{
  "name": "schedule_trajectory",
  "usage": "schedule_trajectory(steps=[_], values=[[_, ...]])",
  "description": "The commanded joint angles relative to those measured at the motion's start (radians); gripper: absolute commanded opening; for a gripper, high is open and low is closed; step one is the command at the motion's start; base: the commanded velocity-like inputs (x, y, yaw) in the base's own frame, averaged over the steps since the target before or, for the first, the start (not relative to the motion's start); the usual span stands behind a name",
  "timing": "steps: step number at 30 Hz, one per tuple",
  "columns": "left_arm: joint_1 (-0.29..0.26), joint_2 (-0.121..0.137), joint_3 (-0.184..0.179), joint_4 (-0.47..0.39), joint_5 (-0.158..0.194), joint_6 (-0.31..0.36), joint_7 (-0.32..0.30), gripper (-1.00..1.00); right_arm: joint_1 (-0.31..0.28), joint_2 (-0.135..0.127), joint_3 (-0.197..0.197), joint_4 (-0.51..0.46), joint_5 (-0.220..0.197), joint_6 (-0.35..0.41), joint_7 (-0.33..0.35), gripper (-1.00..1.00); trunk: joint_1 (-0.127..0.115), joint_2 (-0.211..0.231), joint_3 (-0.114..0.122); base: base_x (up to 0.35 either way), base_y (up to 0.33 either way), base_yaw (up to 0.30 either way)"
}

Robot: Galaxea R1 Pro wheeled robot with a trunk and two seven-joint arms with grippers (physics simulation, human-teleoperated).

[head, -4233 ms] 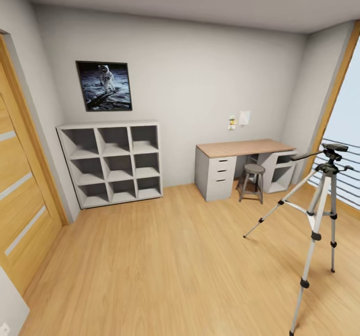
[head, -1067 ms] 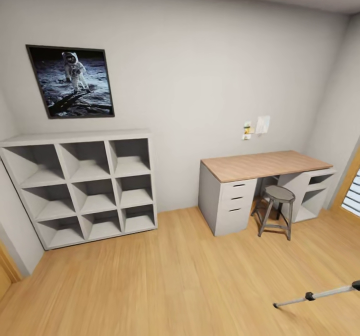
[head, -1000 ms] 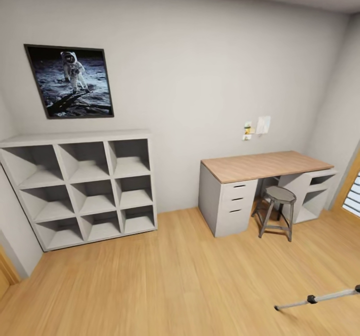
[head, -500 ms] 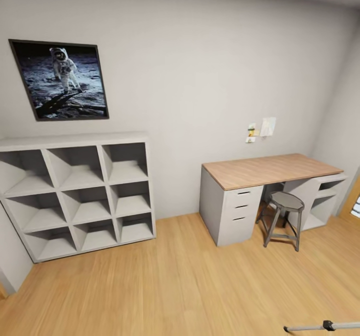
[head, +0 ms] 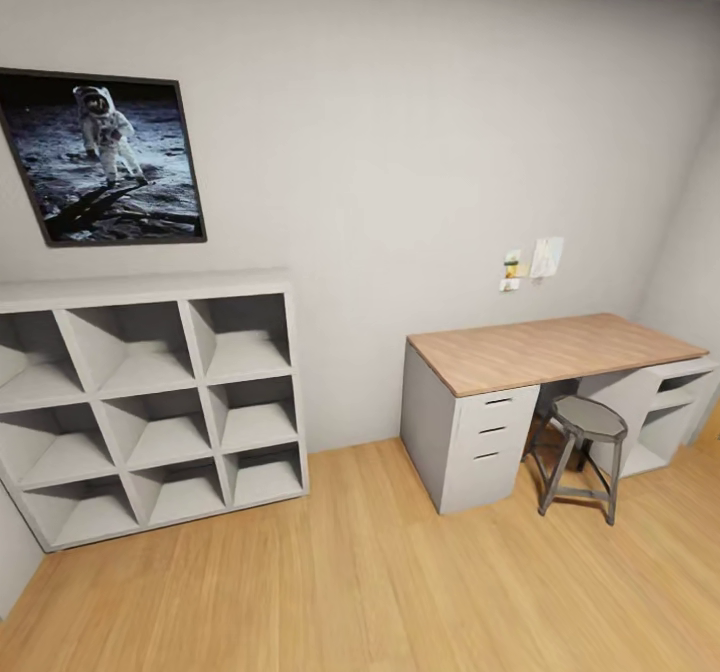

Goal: Attach the digital camera to the camera tripod in the bedroom.

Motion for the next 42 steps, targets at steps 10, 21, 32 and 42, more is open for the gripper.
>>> schedule_trajectory(steps=[10, 21, 32, 42], values=[[0.000, -0.001, -0.009, 0.000, 0.004, -0.002, 0.003, -1.00, -0.001, -0.001, -0.009, 0.003, 0.010, -0.008, 0.002, 1.00, 0.001, -0.001, 0.000, 0.322, 0.000, 0.000], [0.000, -0.002, -0.009, 0.000, 0.003, -0.003, 0.003, -1.00, -0.001, 0.001, -0.009, 0.003, 0.008, -0.018, 0.002, 1.00, 0.001, -0.001, 0.000, 0.322, 0.000, -0.174], [0.000, -0.002, -0.009, 0.000, 0.002, -0.004, 0.003, -1.00, -0.001, 0.000, -0.010, 0.003, 0.008, -0.019, 0.002, 1.00, 0.001, -0.001, 0.000, 0.322, 0.000, -0.285], [0.000, -0.002, -0.009, 0.000, 0.002, -0.004, 0.003, -1.00, -0.001, -0.001, -0.010, 0.003, 0.008, -0.019, 0.002, 1.00, 0.001, -0.001, 0.000, 0.322, 0.000, -0.287]])
